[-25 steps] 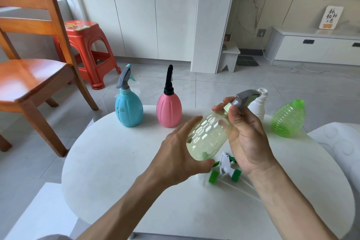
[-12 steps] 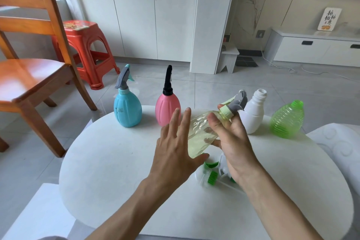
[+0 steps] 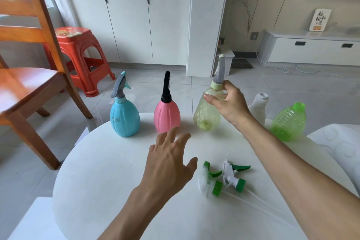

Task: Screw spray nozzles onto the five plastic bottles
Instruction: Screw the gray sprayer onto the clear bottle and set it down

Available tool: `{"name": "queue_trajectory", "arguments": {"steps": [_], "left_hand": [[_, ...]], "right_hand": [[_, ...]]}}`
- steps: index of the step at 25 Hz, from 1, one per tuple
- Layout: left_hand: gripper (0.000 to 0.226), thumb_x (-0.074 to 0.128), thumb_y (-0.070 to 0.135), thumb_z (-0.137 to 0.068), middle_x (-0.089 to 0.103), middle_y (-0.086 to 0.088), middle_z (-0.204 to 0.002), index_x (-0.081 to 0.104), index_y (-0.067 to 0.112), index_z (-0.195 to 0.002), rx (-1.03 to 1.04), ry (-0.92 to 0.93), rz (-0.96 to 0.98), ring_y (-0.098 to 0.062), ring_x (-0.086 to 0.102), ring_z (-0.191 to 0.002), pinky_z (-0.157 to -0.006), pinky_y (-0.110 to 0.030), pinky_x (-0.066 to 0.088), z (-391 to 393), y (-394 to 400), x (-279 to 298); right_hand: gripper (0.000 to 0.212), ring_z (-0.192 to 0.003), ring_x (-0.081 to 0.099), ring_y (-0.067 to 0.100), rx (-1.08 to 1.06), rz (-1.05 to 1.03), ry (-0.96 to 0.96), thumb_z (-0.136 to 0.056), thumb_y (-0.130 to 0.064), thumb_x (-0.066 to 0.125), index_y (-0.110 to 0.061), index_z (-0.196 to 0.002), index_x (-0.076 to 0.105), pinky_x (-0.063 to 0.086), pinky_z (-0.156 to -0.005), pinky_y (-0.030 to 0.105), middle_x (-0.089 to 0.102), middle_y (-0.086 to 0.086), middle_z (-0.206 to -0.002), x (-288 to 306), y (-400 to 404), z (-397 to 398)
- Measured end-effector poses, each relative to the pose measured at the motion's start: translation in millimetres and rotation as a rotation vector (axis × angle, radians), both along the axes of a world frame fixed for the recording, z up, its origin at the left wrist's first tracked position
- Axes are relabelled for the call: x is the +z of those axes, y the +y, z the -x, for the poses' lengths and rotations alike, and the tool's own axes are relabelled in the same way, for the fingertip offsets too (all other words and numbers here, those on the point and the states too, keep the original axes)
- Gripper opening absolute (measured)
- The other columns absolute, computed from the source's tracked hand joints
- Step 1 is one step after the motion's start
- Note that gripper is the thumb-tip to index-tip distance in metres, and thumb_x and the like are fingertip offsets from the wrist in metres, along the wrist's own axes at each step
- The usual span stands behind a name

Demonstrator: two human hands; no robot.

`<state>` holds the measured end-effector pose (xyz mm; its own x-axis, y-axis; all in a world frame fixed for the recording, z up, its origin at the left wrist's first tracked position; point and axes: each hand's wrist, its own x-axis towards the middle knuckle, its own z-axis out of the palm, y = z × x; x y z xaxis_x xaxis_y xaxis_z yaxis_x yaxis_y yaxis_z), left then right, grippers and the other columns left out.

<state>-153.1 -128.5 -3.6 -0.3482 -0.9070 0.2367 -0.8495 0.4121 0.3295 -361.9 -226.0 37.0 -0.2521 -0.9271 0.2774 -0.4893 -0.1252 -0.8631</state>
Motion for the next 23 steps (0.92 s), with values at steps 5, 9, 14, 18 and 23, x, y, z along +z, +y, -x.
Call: {"name": "queue_trajectory", "arguments": {"steps": [5,9,14,18,23], "left_hand": [[0.06,0.062,0.051,-0.086,0.034,0.005,-0.154,0.045,0.032,-0.14,-0.096,0.086,0.011,-0.02,0.036,-0.135,-0.101,-0.037,0.042,2,-2,1],[0.059,0.058,0.05,-0.088,0.034,0.004,-0.154,0.043,0.031,-0.141,-0.117,0.029,0.062,-0.02,0.035,-0.136,-0.099,-0.036,0.042,6,-3,-2],[0.055,0.059,0.047,-0.088,0.04,0.005,-0.151,0.047,0.03,-0.139,-0.146,0.047,0.084,-0.018,0.039,-0.134,-0.099,-0.035,0.041,10,-2,-5],[0.054,0.059,0.046,-0.089,0.042,0.005,-0.15,0.047,0.03,-0.14,-0.168,0.061,0.086,-0.018,0.039,-0.135,-0.102,-0.036,0.041,11,2,-3],[0.055,0.057,0.046,-0.09,0.04,0.007,-0.151,0.044,0.032,-0.142,-0.191,0.064,0.074,-0.016,0.037,-0.136,-0.106,-0.035,0.039,11,4,0]], "right_hand": [[0.042,-0.111,0.061,0.023,0.072,-0.09,0.089,-0.083,-0.029,0.079,-0.018,-0.118,0.06,0.043,-0.083,0.028,0.063,0.001,-0.116,-28,-23,8],[0.041,-0.113,0.059,0.021,0.066,-0.064,0.063,-0.084,-0.03,0.077,-0.019,-0.118,0.058,0.041,-0.086,0.028,0.064,-0.001,-0.117,-40,-24,16],[0.043,-0.111,0.058,0.017,0.077,-0.06,0.055,-0.079,-0.032,0.08,-0.033,-0.112,0.052,0.043,-0.086,0.03,0.061,-0.011,-0.111,-48,-17,21],[0.055,-0.114,0.056,0.015,0.091,-0.113,0.046,-0.072,-0.04,0.077,-0.042,-0.116,0.045,0.042,-0.088,0.031,0.057,-0.013,-0.111,-51,-14,21],[0.078,-0.127,0.049,0.019,0.087,-0.161,0.061,-0.07,-0.037,0.082,-0.038,-0.134,0.038,0.037,-0.094,0.029,0.052,-0.008,-0.129,-64,-9,22]]}}
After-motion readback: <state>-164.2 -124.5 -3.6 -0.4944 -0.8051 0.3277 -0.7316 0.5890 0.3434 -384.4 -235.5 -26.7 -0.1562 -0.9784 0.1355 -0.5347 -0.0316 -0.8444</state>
